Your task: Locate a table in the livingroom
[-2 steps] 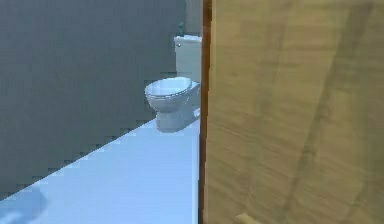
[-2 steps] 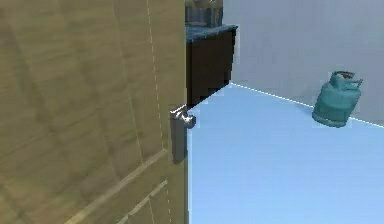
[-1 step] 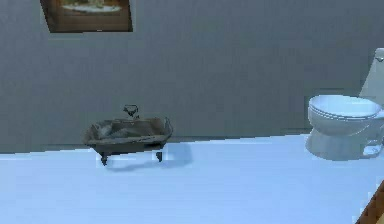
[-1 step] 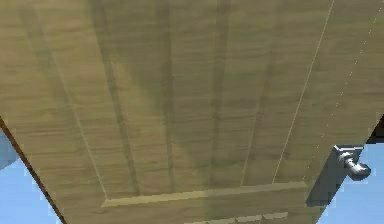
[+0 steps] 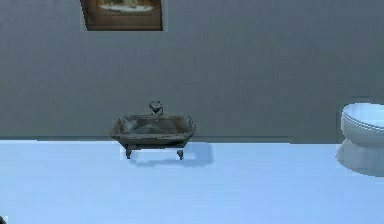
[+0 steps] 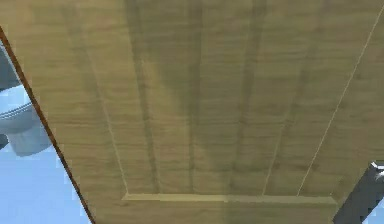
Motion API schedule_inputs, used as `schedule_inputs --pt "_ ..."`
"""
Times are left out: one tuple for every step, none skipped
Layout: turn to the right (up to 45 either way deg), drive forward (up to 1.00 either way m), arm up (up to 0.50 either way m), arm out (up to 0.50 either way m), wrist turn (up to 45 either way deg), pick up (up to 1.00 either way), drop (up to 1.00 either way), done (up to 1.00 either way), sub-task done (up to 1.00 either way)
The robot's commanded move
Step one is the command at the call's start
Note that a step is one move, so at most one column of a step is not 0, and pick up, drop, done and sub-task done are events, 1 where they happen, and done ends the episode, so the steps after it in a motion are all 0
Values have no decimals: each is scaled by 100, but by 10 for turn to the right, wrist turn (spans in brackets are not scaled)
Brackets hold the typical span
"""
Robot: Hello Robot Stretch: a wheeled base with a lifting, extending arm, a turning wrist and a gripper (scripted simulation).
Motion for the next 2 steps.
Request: schedule_inputs --pt "0 45 0 0 0 0 0 0 0" --pt "-390 0 0 0 0 0 0 0 0"
